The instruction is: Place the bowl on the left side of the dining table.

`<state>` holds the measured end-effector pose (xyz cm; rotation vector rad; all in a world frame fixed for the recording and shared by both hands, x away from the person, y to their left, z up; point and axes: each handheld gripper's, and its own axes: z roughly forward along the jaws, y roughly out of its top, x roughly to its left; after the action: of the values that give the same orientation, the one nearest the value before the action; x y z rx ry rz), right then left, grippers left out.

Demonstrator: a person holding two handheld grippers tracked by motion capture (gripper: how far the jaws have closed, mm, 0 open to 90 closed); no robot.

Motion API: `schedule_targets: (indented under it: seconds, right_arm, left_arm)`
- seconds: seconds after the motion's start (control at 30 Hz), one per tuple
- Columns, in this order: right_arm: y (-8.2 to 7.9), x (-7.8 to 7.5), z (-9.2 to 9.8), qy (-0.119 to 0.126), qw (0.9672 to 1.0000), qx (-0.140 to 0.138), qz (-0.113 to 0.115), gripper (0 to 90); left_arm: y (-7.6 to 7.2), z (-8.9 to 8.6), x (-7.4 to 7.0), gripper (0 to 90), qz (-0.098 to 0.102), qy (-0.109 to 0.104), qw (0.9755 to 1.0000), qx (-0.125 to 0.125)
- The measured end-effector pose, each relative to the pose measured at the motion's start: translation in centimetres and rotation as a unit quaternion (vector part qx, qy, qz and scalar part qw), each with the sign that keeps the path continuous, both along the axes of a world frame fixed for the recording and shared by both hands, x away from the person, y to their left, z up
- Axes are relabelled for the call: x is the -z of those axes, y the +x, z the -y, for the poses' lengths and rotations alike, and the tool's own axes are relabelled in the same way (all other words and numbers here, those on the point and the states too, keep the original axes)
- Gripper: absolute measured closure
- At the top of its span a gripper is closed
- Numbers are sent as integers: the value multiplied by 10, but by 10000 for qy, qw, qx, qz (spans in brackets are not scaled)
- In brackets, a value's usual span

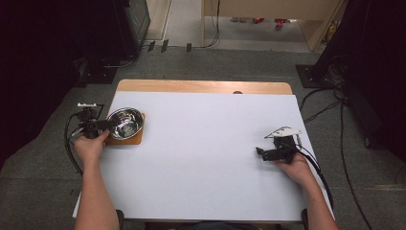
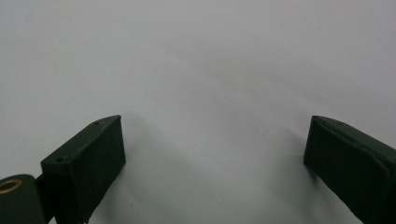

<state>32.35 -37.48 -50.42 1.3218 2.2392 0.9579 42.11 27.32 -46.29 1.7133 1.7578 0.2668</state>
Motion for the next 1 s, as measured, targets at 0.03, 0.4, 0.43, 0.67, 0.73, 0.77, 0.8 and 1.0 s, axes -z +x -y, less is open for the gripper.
schedule_targets:
  seconds: [0.03,0.4,0.43,0.67,0.73,0.77,0.8,1.0]
  right_arm:
    - [0,0,0,0,10000,2,-1,48]
    - [0,0,0,-1,10000,2,-1,48]
    - [0,0,0,-1,10000,2,-1,48]
    - [0,0,0,-1,10000,0,1,48]
    - [0,0,0,0,10000,0,0,48]
    - [0,0,0,-1,10000,-1,0,48]
    - [0,0,0,0,10000,0,1,48]
    - [0,0,0,0,10000,0,0,48]
  left_arm:
    - [0,0,0,632,-29,22,10000,7]
    - [-2,-2,-6,414,31,-101,9999,-74]
    - [-2,-2,-6,408,18,-87,9999,-60]
    - [-6,-3,-14,388,126,-154,9998,-96]
    - [-7,-2,-17,384,151,-125,9998,-96]
    - [-7,-2,-18,380,170,-127,9997,-101]
    - [-8,-1,-19,378,179,-107,9997,-111]
    - [-11,3,-23,346,232,162,9995,117]
